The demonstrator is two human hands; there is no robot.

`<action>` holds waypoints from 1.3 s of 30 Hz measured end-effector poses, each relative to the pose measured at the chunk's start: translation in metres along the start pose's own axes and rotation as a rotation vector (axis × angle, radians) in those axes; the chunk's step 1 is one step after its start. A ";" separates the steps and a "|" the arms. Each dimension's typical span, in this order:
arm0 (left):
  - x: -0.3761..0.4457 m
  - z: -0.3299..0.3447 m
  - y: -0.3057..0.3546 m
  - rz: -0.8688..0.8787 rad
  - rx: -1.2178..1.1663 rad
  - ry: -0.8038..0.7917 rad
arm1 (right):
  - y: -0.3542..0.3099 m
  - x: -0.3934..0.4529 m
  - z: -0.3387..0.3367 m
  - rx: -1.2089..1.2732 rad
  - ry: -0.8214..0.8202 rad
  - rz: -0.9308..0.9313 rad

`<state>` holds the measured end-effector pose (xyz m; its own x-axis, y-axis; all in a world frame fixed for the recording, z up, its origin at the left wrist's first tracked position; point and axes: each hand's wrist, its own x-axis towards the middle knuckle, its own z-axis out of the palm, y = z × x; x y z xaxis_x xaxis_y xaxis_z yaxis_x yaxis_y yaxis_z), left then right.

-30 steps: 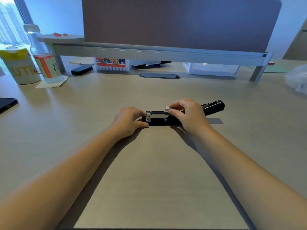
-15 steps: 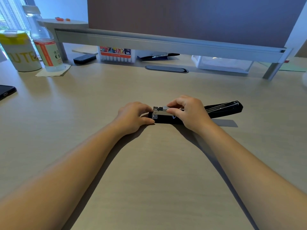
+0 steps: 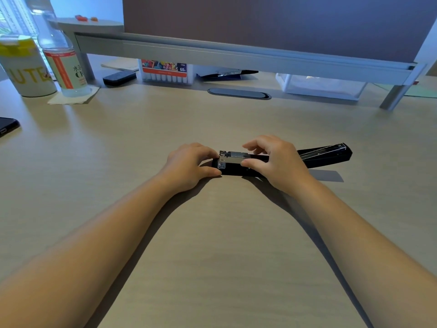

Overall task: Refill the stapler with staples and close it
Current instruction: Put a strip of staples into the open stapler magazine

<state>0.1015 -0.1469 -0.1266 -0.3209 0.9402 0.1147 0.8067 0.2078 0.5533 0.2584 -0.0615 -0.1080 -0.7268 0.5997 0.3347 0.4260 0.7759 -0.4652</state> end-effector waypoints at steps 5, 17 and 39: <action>-0.001 0.000 -0.001 -0.005 -0.016 0.002 | 0.006 -0.005 -0.003 -0.084 0.040 0.002; -0.001 0.000 0.000 0.001 -0.015 0.008 | -0.001 -0.002 -0.002 -0.097 -0.083 -0.027; -0.002 -0.004 0.001 -0.012 -0.012 0.021 | 0.034 -0.032 -0.039 -0.048 0.309 0.470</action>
<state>0.1008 -0.1496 -0.1236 -0.3412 0.9317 0.1248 0.7965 0.2161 0.5647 0.3170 -0.0468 -0.1030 -0.2642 0.9070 0.3278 0.6950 0.4147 -0.5873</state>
